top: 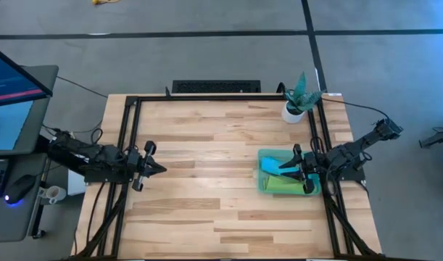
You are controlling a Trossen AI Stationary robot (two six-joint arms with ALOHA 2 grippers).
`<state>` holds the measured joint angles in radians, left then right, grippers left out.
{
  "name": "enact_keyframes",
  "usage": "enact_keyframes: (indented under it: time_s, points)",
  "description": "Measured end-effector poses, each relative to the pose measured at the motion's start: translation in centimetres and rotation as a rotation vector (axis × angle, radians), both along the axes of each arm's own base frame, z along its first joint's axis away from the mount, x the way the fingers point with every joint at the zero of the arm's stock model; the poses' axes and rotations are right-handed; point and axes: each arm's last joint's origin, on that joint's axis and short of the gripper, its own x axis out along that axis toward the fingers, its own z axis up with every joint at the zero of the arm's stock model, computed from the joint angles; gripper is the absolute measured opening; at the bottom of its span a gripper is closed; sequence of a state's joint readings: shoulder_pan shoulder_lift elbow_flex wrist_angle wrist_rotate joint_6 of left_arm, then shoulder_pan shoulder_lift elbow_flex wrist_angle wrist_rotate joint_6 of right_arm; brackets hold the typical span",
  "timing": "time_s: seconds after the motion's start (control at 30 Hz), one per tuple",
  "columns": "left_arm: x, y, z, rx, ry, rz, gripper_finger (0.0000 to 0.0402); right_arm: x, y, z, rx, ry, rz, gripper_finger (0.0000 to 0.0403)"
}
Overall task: Roll microfiber towels into tight, uniform cylinder then place into a basket
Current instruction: Return to Home Position
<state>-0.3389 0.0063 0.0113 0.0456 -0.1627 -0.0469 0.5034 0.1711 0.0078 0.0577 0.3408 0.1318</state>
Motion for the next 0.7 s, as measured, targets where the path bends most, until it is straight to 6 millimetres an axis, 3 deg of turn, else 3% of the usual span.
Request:
enact_keyframes:
  time_s: [0.7]
  points:
    - [0.0,0.0,-0.01,0.0,0.001,0.001,0.0,0.0,0.0,0.0,0.0,0.0,0.0,0.0143]
